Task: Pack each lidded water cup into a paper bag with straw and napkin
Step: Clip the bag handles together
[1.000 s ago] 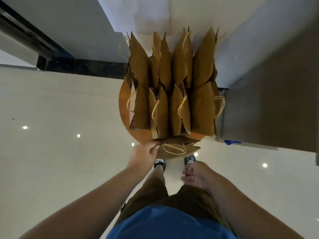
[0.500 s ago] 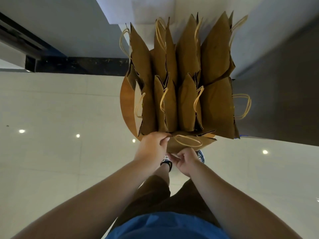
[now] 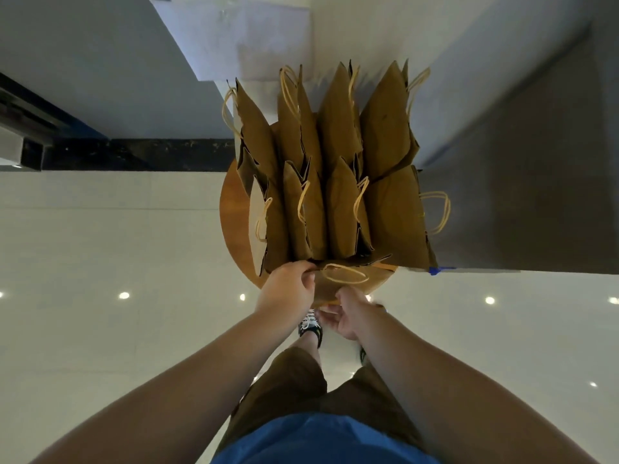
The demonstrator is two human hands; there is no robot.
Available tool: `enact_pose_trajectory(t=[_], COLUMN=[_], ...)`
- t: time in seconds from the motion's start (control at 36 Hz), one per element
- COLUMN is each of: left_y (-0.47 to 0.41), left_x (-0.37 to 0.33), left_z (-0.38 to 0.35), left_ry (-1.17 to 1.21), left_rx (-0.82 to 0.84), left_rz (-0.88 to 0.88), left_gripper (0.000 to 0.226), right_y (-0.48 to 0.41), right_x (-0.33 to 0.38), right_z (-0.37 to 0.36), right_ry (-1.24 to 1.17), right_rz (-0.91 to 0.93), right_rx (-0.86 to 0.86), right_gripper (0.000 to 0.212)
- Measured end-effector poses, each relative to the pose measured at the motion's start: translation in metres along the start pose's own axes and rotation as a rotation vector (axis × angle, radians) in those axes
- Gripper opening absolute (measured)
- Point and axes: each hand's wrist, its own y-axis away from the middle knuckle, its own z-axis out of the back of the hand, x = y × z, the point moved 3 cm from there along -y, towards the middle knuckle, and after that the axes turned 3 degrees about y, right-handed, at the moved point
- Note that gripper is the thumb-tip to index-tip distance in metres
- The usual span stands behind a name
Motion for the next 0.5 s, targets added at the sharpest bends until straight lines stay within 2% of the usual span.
enact_pose_trajectory(t=[0.08, 0.19, 0.42, 0.5], left_y=[0.001, 0.007, 0.037, 0.055], left_x=[-0.004, -0.013, -0.026, -0.035], left_z=[0.004, 0.014, 0.029, 0.038], left_ry=[0.026, 0.026, 0.065, 0.114], left_rx=[0.019, -0.033, -0.106, -0.158], left_rz=[0.015, 0.002, 0.026, 0.015], left_gripper=[0.032, 0.035, 0.043, 0.049], right_y=[0.022, 0.053, 0.12, 0.137], right_x=[0.008, 0.02, 0.024, 0.024], right_z=[0.004, 0.01, 0.039, 0.06], right_ry=[0.017, 0.022, 0.044, 0.19], right_rz=[0.024, 0.107, 0.2, 0.221], right_rx=[0.033, 0.066, 0.165, 0.131], right_gripper=[0.034, 0.033, 0.02, 0.038])
